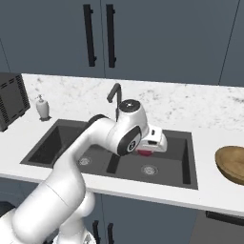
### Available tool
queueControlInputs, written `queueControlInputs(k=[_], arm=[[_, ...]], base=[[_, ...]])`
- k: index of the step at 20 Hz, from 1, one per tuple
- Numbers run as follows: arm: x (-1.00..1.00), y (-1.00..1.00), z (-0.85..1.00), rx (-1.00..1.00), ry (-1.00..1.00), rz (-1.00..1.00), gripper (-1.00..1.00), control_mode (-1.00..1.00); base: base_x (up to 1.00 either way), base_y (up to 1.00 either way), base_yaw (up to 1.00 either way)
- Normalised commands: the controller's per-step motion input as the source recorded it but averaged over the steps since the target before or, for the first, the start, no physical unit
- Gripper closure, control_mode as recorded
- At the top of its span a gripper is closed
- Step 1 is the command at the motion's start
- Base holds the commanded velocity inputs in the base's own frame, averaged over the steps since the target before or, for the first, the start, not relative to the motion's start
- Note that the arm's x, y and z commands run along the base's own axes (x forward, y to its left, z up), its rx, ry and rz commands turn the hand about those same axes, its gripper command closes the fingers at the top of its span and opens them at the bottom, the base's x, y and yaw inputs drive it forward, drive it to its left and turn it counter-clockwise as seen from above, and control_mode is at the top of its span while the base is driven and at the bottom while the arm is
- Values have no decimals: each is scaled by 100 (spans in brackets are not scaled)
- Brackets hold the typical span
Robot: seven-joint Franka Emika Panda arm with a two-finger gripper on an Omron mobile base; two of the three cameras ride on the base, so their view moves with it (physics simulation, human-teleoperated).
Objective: Pick the tomato from the sink and place it in the bowl. Then pick the bowl and place it in the microwave. Then close the microwave door and press the start button.
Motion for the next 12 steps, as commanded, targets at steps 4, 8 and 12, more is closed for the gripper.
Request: queueControlInputs(k=[4, 8, 12], arm=[[14, -100, 0, -4, 5, -5, 100, -100], [8, -96, 0, 0, 4, -3, 100, -100], [13, -75, 0, 0, 0, -2, 100, -100]], base=[[0, 0, 0], [0, 0, 0], [0, 0, 0]])
